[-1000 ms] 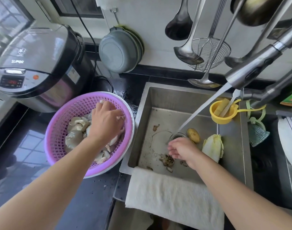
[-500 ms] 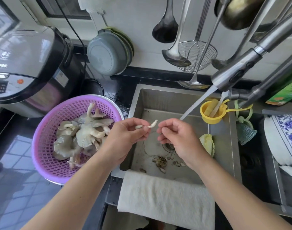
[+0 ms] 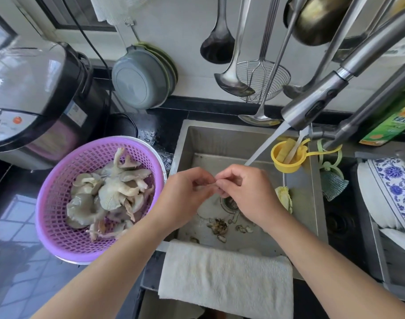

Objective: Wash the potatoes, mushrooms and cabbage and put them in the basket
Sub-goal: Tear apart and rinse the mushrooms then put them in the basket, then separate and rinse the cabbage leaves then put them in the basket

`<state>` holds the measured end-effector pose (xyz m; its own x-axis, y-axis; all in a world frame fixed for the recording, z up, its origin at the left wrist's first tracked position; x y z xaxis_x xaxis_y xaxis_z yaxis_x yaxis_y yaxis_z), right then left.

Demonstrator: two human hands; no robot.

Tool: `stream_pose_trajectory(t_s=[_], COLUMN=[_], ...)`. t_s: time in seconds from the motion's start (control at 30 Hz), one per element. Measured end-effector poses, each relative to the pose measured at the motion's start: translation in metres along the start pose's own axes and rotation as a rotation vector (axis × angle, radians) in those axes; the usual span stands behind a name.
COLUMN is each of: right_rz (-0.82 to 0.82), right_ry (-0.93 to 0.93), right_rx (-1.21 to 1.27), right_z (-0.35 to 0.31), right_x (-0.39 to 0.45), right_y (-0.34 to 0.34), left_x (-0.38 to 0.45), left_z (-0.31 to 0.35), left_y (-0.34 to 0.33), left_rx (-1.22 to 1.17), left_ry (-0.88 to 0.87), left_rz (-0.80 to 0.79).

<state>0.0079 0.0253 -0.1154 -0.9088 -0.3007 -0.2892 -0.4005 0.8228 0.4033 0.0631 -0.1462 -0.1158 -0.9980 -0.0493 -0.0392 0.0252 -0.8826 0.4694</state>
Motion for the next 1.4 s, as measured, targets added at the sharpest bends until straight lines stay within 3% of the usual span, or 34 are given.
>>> stream_pose_trajectory(t_s=[0.17, 0.27, 0.33, 0.5, 0.6, 0.67, 0.77, 0.83, 0.9, 0.97, 1.03, 1.07, 1.17, 1.27, 1.33, 1.4], right_rz=[-0.105, -0.059, -0.037, 0.161, 0.123, 0.03, -0.186, -0.124, -0.018, 0.016, 0.031, 0.031, -0.044, -0.113, -0.103, -0.076], right_ry=[-0.046, -0.04, -0.149, -0.433, -0.477, -0.492, -0.615, -0.686, -0.712, -0.697, -0.634, -0.568, -0.363, -0.318, -0.291, -0.251], right_rx=[-0.134, -0.26, -0.223, -0.201, -0.135, -0.12, -0.113, -0.179, -0.241, -0.37, -0.556, -0.653, -0.819, -0.965, -1.132, -1.223], right_z=[0.001, -0.007, -0.008, 0.039, 0.081, 0.104, 0.137, 0.158, 0.178, 0.19, 0.194, 0.194, 0.208, 0.231, 0.245, 0.253], right_x=[-0.001, -0.003, 0.0, 0.019, 0.023, 0.025, 0.032, 0.035, 0.035, 0.036, 0.039, 0.042, 0.06, 0.078, 0.087, 0.093], right_y=[0.002, -0.006, -0.016, -0.009, 0.0, -0.004, -0.013, -0.008, 0.003, 0.012, 0.016, 0.015, -0.008, -0.04, -0.056, -0.065], left_x=[0.001, -0.004, -0.007, -0.016, -0.019, -0.021, -0.031, -0.04, -0.042, -0.037, -0.031, -0.024, 0.005, 0.028, 0.036, 0.037], left_z=[0.001, 0.0, -0.001, -0.004, -0.009, -0.02, -0.039, -0.045, -0.047, -0.041, -0.022, -0.015, -0.032, -0.085, -0.111, -0.126], left_y=[-0.001, -0.009, -0.015, -0.002, 0.031, 0.058, 0.091, 0.102, 0.103, 0.091, 0.065, 0.047, -0.019, -0.073, -0.097, -0.11], left_rx=[0.374, 0.512, 0.563, 0.488, 0.43, 0.532, 0.82, 1.009, 1.061, 0.97, 0.674, 0.511, 0.168, -0.037, -0.169, -0.271], left_ry=[-0.285, -0.372, -0.366, -0.207, -0.047, 0.057, 0.219, 0.386, 0.503, 0.317, 0.133, 0.138, 0.339, 0.604, 0.755, 0.908], left_rz=[-0.052, -0.023, 0.043, 0.131, 0.218, 0.216, 0.046, -0.163, -0.267, -0.1, 0.107, 0.11, -0.04, -0.162, -0.16, -0.055])
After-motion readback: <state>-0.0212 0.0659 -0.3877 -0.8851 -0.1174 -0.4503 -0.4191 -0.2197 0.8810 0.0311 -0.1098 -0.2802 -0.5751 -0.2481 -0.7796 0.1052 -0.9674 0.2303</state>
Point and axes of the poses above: each hand's wrist, its own x-axis towards the middle knuckle, its own y-axis out of the back of the hand, z = x × y, the point moved 1 cm from there along x, towards the middle knuckle, and after that the axes turned 12 degrees about -y, right-handed, at the moved point
